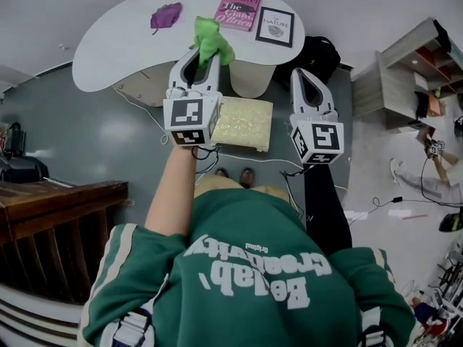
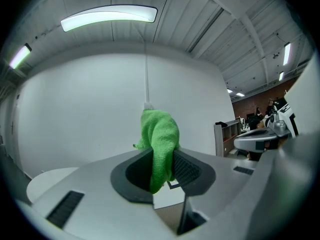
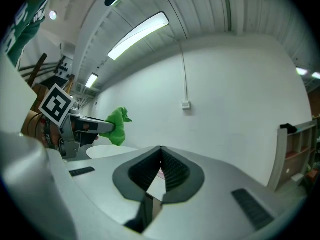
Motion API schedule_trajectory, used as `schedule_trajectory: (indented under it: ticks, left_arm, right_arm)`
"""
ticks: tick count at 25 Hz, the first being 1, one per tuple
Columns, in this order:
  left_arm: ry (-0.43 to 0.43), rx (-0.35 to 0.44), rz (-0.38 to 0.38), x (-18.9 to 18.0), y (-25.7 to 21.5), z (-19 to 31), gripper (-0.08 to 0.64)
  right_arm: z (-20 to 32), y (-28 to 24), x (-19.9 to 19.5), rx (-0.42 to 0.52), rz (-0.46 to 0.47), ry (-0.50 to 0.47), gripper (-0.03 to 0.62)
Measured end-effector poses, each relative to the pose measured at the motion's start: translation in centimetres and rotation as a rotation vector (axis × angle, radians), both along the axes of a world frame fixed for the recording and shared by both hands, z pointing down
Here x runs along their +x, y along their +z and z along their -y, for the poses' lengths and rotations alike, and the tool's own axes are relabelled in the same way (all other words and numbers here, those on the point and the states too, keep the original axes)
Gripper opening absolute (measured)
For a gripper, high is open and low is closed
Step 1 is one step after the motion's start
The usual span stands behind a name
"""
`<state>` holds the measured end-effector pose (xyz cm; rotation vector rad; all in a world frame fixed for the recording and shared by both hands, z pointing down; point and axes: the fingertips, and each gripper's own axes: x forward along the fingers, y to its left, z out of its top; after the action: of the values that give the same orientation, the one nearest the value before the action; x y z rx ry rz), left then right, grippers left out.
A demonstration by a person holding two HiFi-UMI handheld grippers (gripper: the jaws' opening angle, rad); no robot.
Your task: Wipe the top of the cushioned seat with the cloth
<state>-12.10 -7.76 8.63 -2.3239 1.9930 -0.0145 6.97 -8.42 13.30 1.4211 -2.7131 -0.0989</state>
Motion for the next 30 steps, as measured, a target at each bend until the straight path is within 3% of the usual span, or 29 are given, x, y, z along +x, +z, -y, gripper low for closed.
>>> schedule_trajectory:
  ticks: [30]
  left_arm:
    - [0.009,0.021,0.091,0.4,0.0,-0.7,0.114]
  right_arm:
    - [-0.6,0.0,0.6,0.008,-0.027,-0.014,0.006]
